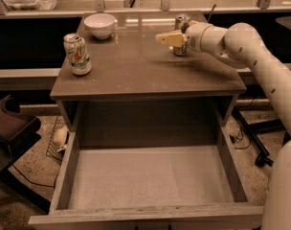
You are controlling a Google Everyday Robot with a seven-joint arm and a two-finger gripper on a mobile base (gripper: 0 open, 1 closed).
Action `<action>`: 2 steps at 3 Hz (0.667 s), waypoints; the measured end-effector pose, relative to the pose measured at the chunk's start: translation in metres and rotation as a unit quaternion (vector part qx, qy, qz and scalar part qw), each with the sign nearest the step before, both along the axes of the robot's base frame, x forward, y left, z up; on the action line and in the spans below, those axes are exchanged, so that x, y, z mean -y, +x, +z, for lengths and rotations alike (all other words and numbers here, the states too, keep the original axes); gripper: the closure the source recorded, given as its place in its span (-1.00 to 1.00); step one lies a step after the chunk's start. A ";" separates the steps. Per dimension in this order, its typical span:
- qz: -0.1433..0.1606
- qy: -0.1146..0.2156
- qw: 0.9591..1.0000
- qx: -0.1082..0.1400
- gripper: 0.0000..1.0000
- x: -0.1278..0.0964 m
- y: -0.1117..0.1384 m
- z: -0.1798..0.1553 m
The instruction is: Place redbull can into top drawer
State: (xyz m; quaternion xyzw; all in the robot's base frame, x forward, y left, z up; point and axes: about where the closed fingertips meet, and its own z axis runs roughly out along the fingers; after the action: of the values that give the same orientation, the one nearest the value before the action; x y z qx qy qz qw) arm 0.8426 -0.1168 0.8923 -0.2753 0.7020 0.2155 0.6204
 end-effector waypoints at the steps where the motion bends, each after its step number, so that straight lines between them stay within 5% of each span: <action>1: 0.002 0.000 1.000 0.003 -0.19 -0.002 0.004 0.003; 2: 0.005 0.001 1.000 0.002 0.45 -0.007 0.004 0.002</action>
Offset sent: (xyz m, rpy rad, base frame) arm 0.0037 0.0020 0.0033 0.0007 -0.0064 0.0028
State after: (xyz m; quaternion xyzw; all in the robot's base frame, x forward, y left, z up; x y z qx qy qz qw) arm 0.8468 -0.1093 0.8940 -0.2787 0.6992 0.2185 0.6210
